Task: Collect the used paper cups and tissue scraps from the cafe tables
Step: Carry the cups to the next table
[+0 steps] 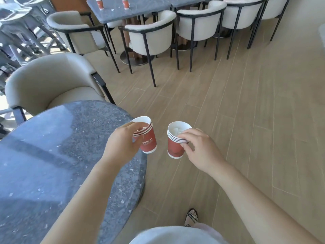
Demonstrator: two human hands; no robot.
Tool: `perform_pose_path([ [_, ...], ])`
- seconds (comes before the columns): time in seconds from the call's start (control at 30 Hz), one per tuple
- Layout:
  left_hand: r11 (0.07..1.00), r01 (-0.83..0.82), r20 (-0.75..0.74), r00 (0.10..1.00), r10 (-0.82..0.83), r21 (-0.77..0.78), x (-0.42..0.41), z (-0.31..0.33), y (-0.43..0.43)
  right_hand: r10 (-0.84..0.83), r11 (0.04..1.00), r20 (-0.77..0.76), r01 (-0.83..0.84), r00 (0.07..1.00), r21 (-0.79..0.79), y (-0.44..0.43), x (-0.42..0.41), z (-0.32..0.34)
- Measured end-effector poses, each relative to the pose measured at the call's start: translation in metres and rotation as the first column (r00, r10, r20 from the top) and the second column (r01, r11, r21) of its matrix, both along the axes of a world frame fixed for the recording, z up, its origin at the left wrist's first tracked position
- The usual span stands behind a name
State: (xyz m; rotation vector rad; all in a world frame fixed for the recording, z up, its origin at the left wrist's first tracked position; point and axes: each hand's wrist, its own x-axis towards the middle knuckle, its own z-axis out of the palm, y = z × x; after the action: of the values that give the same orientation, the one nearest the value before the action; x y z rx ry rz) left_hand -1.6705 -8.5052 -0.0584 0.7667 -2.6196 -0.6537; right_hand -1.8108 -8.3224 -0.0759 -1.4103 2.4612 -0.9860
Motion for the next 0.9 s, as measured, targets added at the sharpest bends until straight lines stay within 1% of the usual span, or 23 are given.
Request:
perform_pose_path([
  [0.17,0.998,0.029,0.002,1.000,-0.029,0.057,-0.047,-0.013,0.041,0.022,1.000,0.011,-0.022,1.000,0.018,0.028,-0.042,-0.013],
  [0.3,0.993,0.092,0.054,0.994,-0.096,0.074,-0.085,-0.019,0.065,-0.047,0.998,0.021,0.046,0.999,0.031,0.056,-0.073,-0.016],
  [0.5,0.975,0.214,0.071,0.973,-0.218,0.059,-0.132,-0.021,0.083,-0.103,0.995,0.003,0.103,0.995,0.009,0.077,-0.104,-0.017],
  [0.73,0.956,0.273,0.094,0.954,-0.283,0.107,-0.186,-0.036,0.085,-0.183,0.982,0.027,0.182,0.983,0.041,0.078,-0.141,-0.030],
  [0.9,0.956,0.264,0.096,0.956,-0.277,0.132,-0.248,-0.044,0.057,-0.239,0.969,0.038,0.236,0.970,0.073,0.044,-0.196,-0.037],
])
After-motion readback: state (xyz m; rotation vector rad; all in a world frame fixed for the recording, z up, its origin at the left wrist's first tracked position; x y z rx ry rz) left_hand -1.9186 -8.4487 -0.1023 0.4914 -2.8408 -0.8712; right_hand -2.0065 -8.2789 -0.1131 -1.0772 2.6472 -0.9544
